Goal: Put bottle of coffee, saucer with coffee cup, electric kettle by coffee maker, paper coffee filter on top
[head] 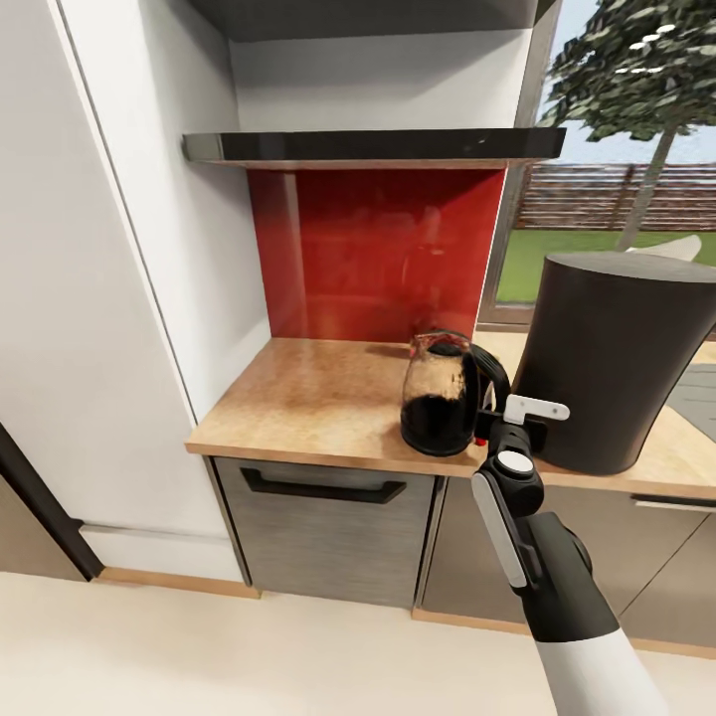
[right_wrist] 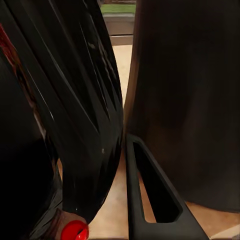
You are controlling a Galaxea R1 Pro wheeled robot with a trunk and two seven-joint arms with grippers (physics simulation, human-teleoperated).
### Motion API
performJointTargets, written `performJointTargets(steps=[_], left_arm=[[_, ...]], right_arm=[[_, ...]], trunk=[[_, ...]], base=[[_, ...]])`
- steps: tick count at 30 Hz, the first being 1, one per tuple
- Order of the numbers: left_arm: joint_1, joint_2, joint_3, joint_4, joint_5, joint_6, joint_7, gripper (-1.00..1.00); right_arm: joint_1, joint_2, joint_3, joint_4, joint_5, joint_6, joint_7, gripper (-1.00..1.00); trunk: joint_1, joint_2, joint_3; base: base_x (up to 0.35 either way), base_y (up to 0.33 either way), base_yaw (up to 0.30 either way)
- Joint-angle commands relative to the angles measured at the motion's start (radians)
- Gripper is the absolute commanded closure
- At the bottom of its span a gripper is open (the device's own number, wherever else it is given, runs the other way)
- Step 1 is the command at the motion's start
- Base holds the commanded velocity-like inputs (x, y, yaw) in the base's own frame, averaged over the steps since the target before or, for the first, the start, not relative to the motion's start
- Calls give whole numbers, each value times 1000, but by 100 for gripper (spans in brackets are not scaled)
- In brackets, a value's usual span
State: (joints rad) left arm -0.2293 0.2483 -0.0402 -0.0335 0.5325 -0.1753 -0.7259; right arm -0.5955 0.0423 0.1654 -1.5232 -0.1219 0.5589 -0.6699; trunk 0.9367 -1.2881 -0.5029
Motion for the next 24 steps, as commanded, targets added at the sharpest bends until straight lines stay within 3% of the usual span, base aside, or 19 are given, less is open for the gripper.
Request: performJointTargets(steps=[1,24], left_arm=[[-1,0,-4,1,1,-7,-2,-100],[-1,0,-4,1,1,-7,-2,-100]], right_arm=[[-1,0,2,-2,-2,1,-10,100],[-1,0,2,-2,-2,1,-10,100]], trunk=[[0,-1,-1],[27,-50,-23]], base=[[0,0,0],[0,0,0]])
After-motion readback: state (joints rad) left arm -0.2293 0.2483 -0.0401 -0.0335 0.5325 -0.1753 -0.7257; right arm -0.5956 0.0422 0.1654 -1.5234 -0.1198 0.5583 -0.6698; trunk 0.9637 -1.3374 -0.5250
